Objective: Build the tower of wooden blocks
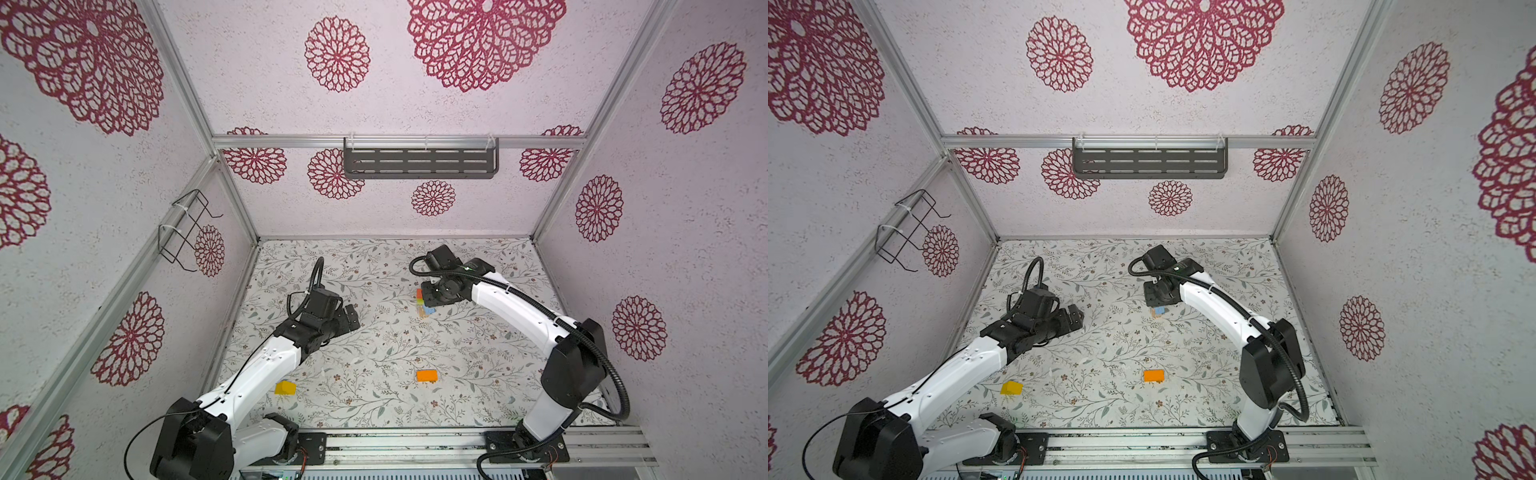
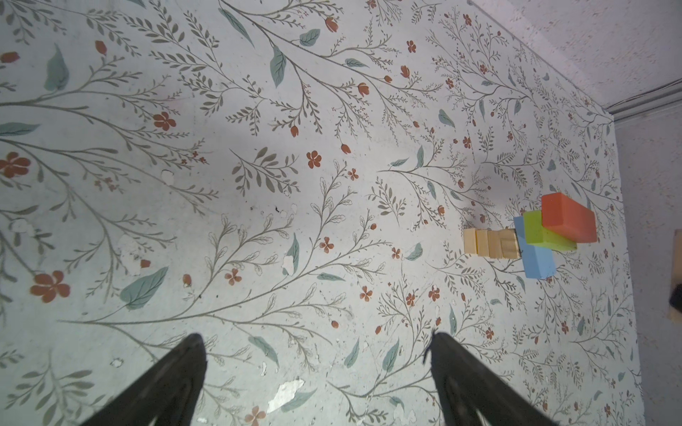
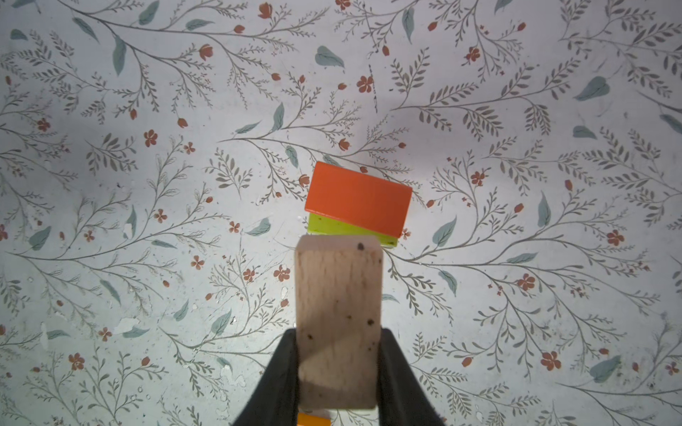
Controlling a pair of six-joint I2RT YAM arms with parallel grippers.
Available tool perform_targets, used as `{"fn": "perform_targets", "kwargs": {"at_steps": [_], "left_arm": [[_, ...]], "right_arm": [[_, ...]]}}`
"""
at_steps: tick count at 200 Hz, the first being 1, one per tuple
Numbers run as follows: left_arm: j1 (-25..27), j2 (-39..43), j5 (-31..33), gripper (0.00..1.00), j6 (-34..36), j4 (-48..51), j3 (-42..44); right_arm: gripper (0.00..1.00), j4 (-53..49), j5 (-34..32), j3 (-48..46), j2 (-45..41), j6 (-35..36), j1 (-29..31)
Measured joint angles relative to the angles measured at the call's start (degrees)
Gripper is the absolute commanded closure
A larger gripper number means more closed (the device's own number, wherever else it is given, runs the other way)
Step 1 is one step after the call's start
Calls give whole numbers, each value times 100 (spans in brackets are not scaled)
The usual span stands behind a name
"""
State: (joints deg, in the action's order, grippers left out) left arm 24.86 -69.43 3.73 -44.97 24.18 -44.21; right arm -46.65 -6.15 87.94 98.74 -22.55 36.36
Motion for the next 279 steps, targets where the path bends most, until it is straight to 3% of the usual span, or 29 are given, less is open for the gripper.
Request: {"fn": "perform_targets", "kwargs": {"at_steps": [136,279], "left_arm": [[0,-372,-109,3,63,-256,-22],[0,-372,-151,3,61,-293,-22]], "right_arm": [[73,-79,-31,498,732,109,-142],[72,-138,-140,592,879,205,-142]]}}
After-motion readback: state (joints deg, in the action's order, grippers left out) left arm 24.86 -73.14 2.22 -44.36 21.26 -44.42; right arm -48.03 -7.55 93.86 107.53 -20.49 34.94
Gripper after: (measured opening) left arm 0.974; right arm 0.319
